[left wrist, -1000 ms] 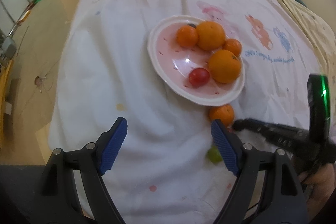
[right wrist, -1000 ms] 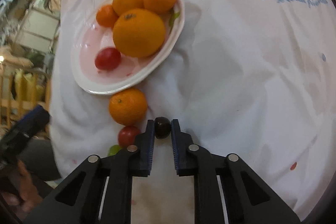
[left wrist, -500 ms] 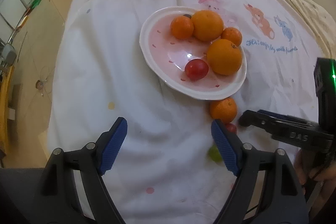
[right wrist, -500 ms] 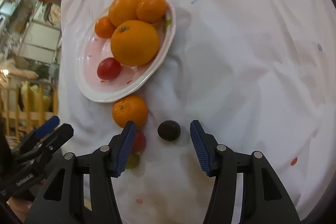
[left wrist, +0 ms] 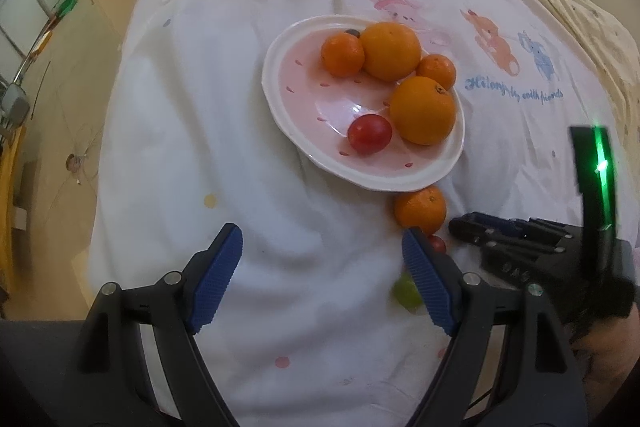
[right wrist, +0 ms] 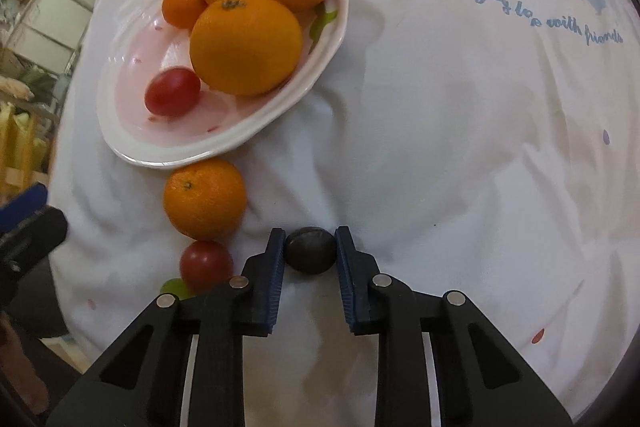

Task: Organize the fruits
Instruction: 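Grasp a red cherry tomato with the left tool while the right tool lifts the grape, then carry the cherry tomato in the left tool while the right tool carries the grape over the plate, then open the left tool over the plate while the right tool releases the grape onto it, then withdraw both tools from the plate toward the last tangerine and green tomato, then close the right tool on the last tangerine and lift it, then grasp the green tomato with the left tool while the right tool holds the tangerine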

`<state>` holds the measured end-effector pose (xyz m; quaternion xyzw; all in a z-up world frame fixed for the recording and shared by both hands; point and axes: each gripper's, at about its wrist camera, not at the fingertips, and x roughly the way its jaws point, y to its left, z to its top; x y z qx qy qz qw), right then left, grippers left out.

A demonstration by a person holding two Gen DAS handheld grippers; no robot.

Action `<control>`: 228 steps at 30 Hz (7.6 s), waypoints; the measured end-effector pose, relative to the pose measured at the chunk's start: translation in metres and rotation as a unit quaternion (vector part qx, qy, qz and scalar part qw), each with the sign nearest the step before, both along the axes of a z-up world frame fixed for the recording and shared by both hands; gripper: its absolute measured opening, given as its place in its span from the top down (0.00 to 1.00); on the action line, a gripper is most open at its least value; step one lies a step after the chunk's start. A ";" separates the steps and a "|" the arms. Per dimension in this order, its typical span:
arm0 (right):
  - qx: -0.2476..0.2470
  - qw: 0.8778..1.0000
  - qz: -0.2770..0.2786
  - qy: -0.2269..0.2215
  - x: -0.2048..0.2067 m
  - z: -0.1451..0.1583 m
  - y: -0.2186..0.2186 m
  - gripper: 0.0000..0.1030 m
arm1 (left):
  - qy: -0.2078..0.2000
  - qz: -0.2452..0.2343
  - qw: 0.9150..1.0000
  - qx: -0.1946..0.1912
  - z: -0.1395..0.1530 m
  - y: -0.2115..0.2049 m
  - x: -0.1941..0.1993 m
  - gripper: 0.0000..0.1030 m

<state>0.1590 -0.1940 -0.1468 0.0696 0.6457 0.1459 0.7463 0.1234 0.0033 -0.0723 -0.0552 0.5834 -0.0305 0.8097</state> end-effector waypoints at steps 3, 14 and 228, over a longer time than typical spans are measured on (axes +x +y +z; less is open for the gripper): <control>0.047 0.998 -0.032 -0.012 -0.002 0.018 -0.021 0.75 | 0.005 -0.007 1.000 -0.004 0.000 -0.008 0.002 0.23; 0.112 0.986 -0.108 -0.057 -0.008 0.063 -0.069 0.75 | 0.076 -0.056 0.995 0.011 -0.039 -0.083 0.012 0.25; 0.112 0.986 -0.124 -0.027 -0.002 0.060 -0.089 0.55 | 0.093 -0.070 0.993 -0.007 -0.054 -0.096 0.020 0.76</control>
